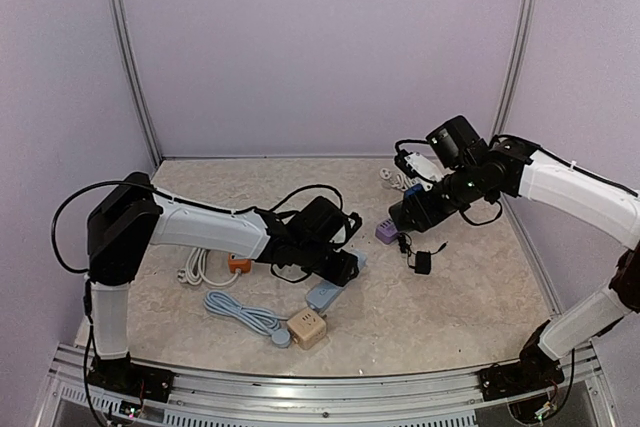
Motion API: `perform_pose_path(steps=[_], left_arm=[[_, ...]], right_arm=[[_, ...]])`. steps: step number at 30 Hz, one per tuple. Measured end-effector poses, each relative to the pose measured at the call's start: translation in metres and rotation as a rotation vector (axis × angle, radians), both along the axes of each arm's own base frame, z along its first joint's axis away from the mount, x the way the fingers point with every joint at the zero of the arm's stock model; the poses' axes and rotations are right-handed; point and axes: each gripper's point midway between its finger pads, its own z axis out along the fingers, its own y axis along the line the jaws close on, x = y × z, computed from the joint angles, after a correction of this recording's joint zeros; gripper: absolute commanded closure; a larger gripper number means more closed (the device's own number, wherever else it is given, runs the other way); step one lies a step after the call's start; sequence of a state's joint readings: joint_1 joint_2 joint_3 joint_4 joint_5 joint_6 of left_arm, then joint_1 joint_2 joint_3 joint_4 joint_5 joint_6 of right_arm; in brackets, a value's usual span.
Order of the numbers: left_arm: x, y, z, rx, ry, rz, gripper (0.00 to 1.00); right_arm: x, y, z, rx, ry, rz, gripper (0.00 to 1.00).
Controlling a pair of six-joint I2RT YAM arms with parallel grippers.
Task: Insert the plug
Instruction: Adjust the socket at the center of the board.
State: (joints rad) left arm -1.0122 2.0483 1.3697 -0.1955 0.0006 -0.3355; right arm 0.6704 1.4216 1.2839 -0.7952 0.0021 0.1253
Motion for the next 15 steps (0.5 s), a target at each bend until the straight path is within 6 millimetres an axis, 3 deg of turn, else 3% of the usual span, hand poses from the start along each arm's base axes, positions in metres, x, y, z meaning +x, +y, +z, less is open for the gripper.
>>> perform_pose_path(steps=[5,9,15], left_arm=[[0.001,0.011,-0.003,0.004,-0.013,0.055,0.24],[-0.006,0.035,-0.006,0.010,0.002,0.102,0.22],[-0.005,0.046,0.028,-0.057,-0.043,0.143,0.23]], right_arm=[[0.004,-0.004,-0.009,-0.020,0.026,-0.014,1.00],[0.006,-0.002,-0.017,-0.037,0.052,-0.013,1.00],[0.004,0.011,-0.013,0.008,0.090,0.018,1.00]])
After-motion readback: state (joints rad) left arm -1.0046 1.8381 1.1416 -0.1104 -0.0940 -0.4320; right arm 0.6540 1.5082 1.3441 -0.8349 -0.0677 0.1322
